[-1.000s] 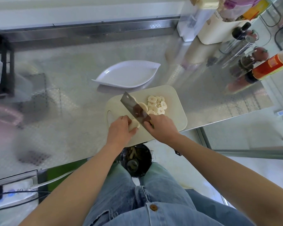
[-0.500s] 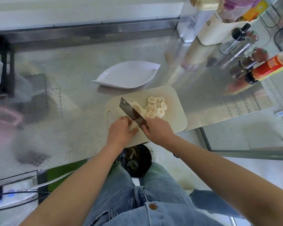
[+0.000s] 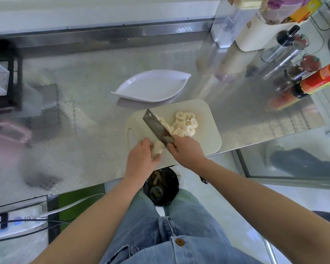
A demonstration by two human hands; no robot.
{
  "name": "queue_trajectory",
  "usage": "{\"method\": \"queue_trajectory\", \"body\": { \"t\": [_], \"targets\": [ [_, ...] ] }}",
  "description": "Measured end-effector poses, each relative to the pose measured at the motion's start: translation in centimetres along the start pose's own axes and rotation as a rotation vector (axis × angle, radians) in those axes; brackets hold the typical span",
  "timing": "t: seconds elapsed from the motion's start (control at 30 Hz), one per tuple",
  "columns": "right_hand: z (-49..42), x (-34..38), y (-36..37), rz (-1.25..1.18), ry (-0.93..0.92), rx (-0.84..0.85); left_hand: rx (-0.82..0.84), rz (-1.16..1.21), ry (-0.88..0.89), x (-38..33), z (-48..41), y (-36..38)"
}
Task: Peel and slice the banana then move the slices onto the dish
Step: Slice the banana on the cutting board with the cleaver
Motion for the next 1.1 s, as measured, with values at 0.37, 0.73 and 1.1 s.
{"method": "queue_trajectory", "body": {
  "t": [0.37, 0.73, 1.1],
  "targets": [
    [0.4, 0.6, -1.6, 0.061, -0.062, 0.013, -0.015, -0.022, -0.017, 0.4, -0.4, 0.5],
    [0.4, -0.1, 1.5, 0.078, -0.033, 0.073, 0.009, 0.018, -0.078, 0.0, -0.2, 0.2],
    [-0.2, -2.5, -0.2, 0.050, 0.059, -0.016, 0.000, 0.036, -0.074, -0.3, -0.8, 0.4]
  ]
}}
Point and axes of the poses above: each hand's wrist, its own z-axis away from the middle knuckle, its own y-axis out of the palm, x = y × z, the point moved 5 cm from there along -z, towards the middle knuckle, and after that the axes turned 4 degrees about -y, right-handed, at the moved point
